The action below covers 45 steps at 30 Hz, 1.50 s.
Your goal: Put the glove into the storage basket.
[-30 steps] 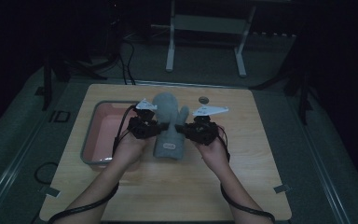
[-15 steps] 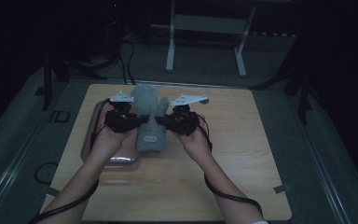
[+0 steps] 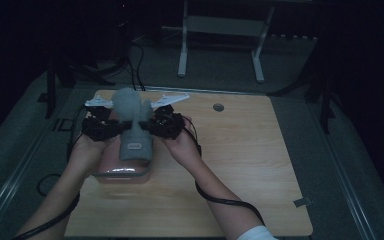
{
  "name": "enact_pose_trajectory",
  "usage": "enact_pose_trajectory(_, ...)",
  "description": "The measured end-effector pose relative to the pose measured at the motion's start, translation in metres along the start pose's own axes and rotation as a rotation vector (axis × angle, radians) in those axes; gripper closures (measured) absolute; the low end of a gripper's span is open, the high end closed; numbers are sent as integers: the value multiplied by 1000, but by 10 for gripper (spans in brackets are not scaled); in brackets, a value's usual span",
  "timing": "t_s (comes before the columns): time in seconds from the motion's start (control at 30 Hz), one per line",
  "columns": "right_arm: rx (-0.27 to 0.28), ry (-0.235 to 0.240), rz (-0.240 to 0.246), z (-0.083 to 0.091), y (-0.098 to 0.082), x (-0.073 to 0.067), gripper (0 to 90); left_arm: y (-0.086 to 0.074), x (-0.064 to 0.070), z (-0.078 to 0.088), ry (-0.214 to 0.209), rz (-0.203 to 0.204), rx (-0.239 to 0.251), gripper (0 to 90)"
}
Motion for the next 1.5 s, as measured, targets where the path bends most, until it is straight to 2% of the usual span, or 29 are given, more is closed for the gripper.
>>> enact_pose_trajectory(0.17, -14, 12, 15, -20, 11, -9, 817, -2, -19, 9, 21, 22, 0, 804)
enact_pose_trajectory(0.23, -18, 15, 18, -24, 12, -9, 817, -3, -22, 9, 24, 27, 0, 803)
enact_pose_trajectory(0.3, -39, 19, 12, -35, 11, -9, 817, -7, -32, 4, 31, 39, -13, 803)
enact_pose_trajectory(0.53, -113, 13, -17, -65, -10, -4, 817, -25, -54, -25, 44, 94, -66, 803)
enact_pose_trajectory(0.67, -172, 1, -39, -84, -26, 0, 817, -36, -67, -45, 61, 127, -116, 803)
enact_pose_trajectory(0.73, -214, -6, -56, -95, -33, 1, 817, -42, -73, -56, 75, 163, -148, 803)
enact_pose_trajectory(0.8, -256, -17, -73, -106, -40, 4, 817, -47, -77, -67, 103, 170, -184, 802)
enact_pose_trajectory(0.83, -256, -17, -73, -106, -40, 4, 817, -47, -77, -67, 103, 170, -184, 802)
enact_pose_trajectory(0.87, -303, -23, -79, -114, -47, 4, 816, -52, -80, -76, 131, 163, -224, 801)
enact_pose_trajectory(0.97, -360, -40, -80, -124, -55, 4, 811, -56, -84, -88, 151, 182, -267, 799)
enact_pose_trajectory(1.03, -387, -52, -71, -128, -55, 4, 796, -57, -86, -94, 161, 191, -284, 796)
enact_pose_trajectory(1.1, -421, -60, -53, -131, -56, 3, 763, -59, -87, -100, 178, 181, -315, 795)
enact_pose_trajectory(1.17, -449, -48, -69, -135, -59, 5, 728, -62, -90, -106, 185, 188, -333, 793)
enact_pose_trajectory(1.23, -445, -41, -77, -134, -59, 5, 698, -63, -92, -107, 189, 184, -347, 786)
enact_pose_trajectory(1.27, -461, -32, -57, -135, -58, 2, 627, -63, -93, -109, 205, 164, -366, 785)
enact_pose_trajectory(1.4, -450, -26, -46, -132, -57, 2, 555, -63, -91, -113, 225, 130, -373, 766)
enact_pose_trajectory(1.5, -423, -8, -42, -126, -57, 4, 522, -63, -93, -112, 217, 147, -364, 747)
Point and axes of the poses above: each handheld gripper's, and its own axes: z roughly backward along the jaws, y roughly out of its top, x roughly to its right, the point moved 5 cm from there along -z, roughly forward along the jaws, and after that the axes turned 12 degrees about z, right-handed, at the moved point
